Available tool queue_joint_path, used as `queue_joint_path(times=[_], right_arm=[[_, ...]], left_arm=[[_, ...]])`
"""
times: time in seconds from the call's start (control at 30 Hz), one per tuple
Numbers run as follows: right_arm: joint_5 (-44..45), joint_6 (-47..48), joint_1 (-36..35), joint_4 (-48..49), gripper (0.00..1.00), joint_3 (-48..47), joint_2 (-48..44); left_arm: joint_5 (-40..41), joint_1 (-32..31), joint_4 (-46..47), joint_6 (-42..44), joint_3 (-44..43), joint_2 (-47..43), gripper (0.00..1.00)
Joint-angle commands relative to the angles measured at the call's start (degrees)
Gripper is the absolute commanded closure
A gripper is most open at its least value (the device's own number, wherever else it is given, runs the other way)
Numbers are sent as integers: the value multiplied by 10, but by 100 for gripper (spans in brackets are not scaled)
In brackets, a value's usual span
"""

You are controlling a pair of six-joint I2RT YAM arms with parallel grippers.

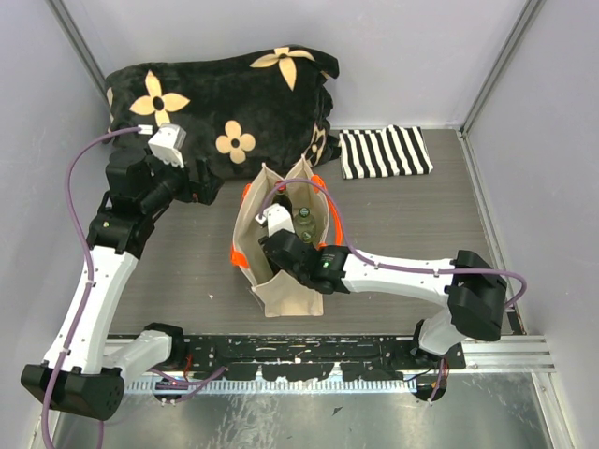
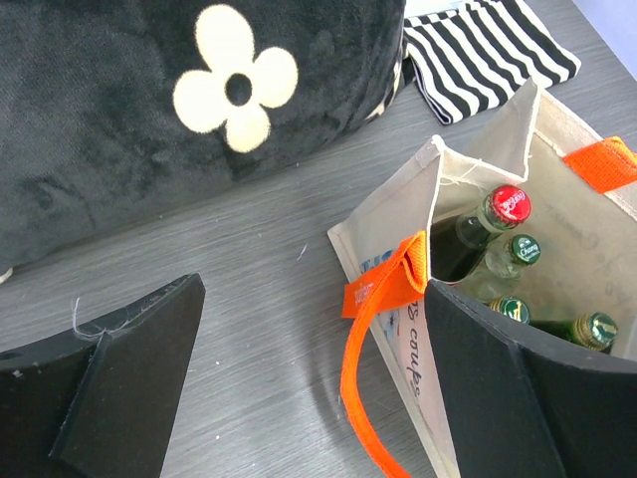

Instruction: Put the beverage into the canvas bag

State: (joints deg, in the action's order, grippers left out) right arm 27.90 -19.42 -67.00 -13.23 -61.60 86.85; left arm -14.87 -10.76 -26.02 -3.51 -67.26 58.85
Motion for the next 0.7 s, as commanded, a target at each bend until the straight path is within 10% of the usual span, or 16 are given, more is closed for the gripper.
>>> queue_joint_path(times=[0.0,0.43,0.67], right_arm=[[8,-1,2,48,99,-7,8],[-9,-14,8,58,98,4,38],[-1,-18,8,45,54,2,33]], left_arm=[[-10,1,7,-2,5,-16,1],[-16,2,-2,3,15,-32,1],[-20,2,2,3,18,-36,1]])
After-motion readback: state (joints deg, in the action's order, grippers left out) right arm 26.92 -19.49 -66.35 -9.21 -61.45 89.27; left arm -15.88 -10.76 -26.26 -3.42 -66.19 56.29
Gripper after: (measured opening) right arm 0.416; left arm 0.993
